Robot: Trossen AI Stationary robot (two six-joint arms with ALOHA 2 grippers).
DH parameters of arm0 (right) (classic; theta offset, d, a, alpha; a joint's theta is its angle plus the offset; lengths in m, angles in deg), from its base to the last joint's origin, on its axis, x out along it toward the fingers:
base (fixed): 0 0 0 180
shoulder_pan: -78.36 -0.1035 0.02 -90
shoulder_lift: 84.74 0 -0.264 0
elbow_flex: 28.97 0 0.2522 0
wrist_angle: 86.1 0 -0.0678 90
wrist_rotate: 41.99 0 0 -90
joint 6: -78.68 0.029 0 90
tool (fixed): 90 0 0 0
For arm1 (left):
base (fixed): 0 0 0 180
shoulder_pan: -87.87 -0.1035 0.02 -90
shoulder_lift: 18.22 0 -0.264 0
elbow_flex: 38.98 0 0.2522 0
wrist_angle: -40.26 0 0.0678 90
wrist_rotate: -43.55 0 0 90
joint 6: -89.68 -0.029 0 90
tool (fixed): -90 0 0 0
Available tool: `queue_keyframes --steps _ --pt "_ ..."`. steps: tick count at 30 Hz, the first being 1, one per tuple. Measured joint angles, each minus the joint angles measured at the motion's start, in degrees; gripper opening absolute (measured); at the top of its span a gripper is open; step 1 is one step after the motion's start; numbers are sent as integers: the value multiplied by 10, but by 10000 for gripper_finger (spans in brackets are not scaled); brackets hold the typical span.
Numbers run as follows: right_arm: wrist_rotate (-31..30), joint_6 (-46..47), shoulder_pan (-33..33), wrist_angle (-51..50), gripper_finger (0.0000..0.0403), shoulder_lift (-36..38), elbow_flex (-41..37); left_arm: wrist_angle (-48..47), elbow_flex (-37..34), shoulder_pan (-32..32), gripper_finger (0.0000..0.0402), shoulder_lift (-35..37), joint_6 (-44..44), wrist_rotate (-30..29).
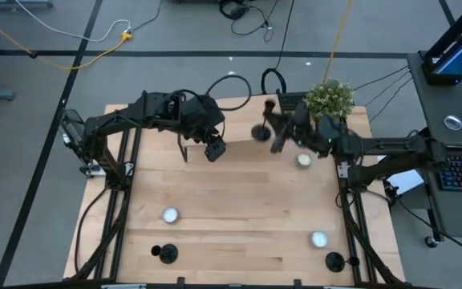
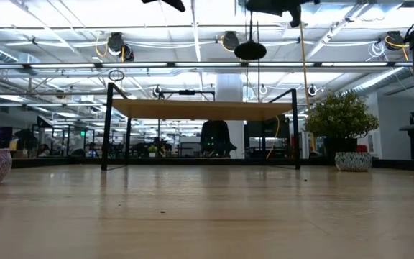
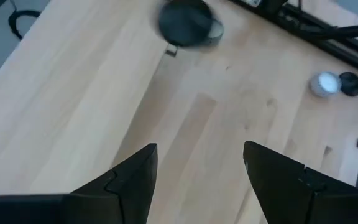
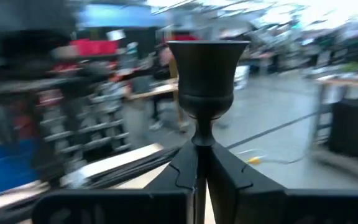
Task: Pick & Place candle stick holders
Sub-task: Put the top black candle holder on the shelf
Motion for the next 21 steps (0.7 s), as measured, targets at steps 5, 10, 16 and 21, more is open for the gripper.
queue_keyframes --steps 5,10,16,21 --pt "37 -6 98 23 8 -28 0 4 -22 1 246 -4 13 0" --pt "91 -4 176 58 8 -66 0 22 -38 1 246 -2 22 0" --pt "108 -8 224 57 7 -104 0 32 -47 1 246 -3 30 0" --pt "108 -16 240 55 8 -121 0 52 -67 1 246 -3 19 0"
